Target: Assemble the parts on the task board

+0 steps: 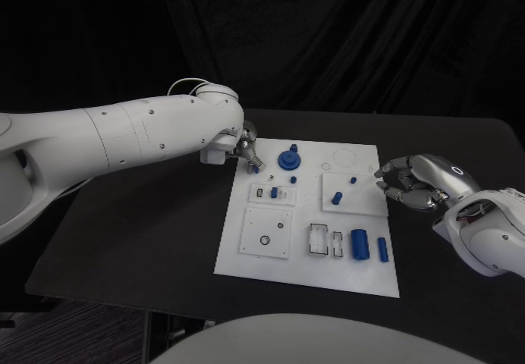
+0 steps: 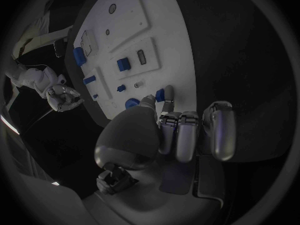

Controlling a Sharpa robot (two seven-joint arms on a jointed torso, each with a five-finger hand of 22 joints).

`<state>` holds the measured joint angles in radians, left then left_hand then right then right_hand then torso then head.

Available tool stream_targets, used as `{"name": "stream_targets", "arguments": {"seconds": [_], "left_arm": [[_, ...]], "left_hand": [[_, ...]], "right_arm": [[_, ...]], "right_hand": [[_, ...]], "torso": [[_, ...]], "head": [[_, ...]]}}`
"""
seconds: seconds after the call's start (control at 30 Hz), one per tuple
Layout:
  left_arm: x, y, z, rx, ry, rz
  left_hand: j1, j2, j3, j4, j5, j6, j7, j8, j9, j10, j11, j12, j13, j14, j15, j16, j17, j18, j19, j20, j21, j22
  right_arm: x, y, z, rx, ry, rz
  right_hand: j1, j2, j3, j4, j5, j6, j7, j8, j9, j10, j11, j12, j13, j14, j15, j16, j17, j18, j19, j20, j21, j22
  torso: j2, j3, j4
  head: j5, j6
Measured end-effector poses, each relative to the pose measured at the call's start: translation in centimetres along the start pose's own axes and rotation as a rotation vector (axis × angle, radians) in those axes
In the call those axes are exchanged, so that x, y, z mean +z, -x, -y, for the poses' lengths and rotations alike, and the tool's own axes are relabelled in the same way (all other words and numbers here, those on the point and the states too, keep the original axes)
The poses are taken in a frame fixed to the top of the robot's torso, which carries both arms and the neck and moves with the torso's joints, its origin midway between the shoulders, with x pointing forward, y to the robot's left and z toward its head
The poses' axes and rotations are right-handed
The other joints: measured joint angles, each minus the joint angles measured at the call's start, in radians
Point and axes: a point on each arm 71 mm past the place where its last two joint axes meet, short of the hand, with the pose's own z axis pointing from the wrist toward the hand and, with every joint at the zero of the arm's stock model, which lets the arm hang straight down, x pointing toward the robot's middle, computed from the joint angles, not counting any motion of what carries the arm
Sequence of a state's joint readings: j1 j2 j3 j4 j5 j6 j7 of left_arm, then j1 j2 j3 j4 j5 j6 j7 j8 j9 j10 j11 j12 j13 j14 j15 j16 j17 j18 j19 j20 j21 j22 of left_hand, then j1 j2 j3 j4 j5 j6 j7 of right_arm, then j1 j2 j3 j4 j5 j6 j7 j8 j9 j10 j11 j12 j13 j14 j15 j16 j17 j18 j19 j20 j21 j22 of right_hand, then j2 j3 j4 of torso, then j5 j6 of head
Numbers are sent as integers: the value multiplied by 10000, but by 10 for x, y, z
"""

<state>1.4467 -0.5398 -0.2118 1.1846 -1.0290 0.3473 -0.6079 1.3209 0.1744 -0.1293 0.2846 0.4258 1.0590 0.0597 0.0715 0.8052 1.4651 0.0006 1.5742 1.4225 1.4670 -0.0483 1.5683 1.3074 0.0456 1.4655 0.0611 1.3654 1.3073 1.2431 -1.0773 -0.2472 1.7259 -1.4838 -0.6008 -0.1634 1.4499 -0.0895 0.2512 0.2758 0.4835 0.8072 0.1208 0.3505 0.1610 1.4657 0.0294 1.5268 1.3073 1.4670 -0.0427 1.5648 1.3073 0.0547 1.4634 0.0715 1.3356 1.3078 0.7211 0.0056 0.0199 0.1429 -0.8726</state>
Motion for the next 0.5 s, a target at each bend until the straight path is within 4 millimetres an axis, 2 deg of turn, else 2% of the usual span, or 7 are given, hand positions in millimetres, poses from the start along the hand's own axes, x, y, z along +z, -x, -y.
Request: {"name": "stream_targets", "arguments": {"seconds": [0.13,0.23,0.27,0.33,0.37,0.4,0.5], "left_arm": [[0,0,0,-3,-2,0],[1,-1,1,-5,-4,-1],[1,-1,1,-7,-4,0],[1,-1,1,-12,-4,1],[1,-1,1,-15,-4,-1],[1,-1,1,-18,-4,0],[1,-2,1,-25,-7,-3]], "left_hand": [[139,-197,465,-8,342,44,-44,100,210,-32,-32,-1,-1,0,1,0,0,1,-38,-38,0,0],[175,-413,914,-9,376,44,-43,158,357,-40,-48,-55,-7,-36,-39,0,0,1,-38,-37,-32,0],[182,-596,1336,-7,376,43,-42,216,482,1,-98,-103,-18,-21,-88,0,0,0,-38,-38,-38,0],[145,-969,2122,-10,362,40,-39,307,725,32,-157,-68,-844,-4,-148,0,0,0,-69,-68,-38,0],[128,-1062,2393,-11,317,38,-37,335,812,48,-175,-69,-1005,-18,-166,0,0,0,-75,-74,-38,0],[51,-1305,2976,-23,125,23,-25,417,1020,102,-228,-69,-1123,-22,-204,0,0,0,-56,-92,-38,0],[-393,-1816,4320,-144,52,-25,-93,676,1583,77,-209,-68,-1131,-35,-218,0,0,0,-56,-92,-38,0]], "right_arm": [[0,0,0,-3,-10,-9],[0,0,0,-5,-17,-18],[0,0,0,-5,-19,-21],[0,0,0,-8,-28,-27],[0,0,0,-10,-32,-31],[0,0,0,-11,-36,-34],[0,0,1,-16,-49,-47]], "right_hand": [[0,0,0,0,0,0,0,0,1,0,0,0,0,0,0,0,0,0,0,0,-48,0],[0,0,0,0,0,0,0,0,1,0,0,0,0,0,0,0,0,-1,0,0,-48,0],[0,0,0,0,0,0,0,0,1,0,0,0,0,0,0,0,0,0,0,0,-48,-1],[0,0,0,0,0,0,0,0,1,0,0,0,0,0,0,0,0,0,0,0,-48,-1],[0,0,0,0,0,0,0,0,1,0,0,0,0,0,0,0,0,0,0,0,-48,0],[0,0,0,0,0,0,0,0,1,0,0,0,0,0,0,0,0,0,0,0,-48,-1],[0,0,0,0,0,0,0,0,-6,0,0,0,0,0,0,0,0,0,0,0,-48,-1]], "torso": [[4,1,-2],[9,1,-2],[10,2,-2],[11,3,-1],[10,4,2],[11,4,4],[9,5,6]], "head": [[6,0],[-1,0],[-14,0],[-27,0],[-28,0],[-28,0],[-12,0]]}}
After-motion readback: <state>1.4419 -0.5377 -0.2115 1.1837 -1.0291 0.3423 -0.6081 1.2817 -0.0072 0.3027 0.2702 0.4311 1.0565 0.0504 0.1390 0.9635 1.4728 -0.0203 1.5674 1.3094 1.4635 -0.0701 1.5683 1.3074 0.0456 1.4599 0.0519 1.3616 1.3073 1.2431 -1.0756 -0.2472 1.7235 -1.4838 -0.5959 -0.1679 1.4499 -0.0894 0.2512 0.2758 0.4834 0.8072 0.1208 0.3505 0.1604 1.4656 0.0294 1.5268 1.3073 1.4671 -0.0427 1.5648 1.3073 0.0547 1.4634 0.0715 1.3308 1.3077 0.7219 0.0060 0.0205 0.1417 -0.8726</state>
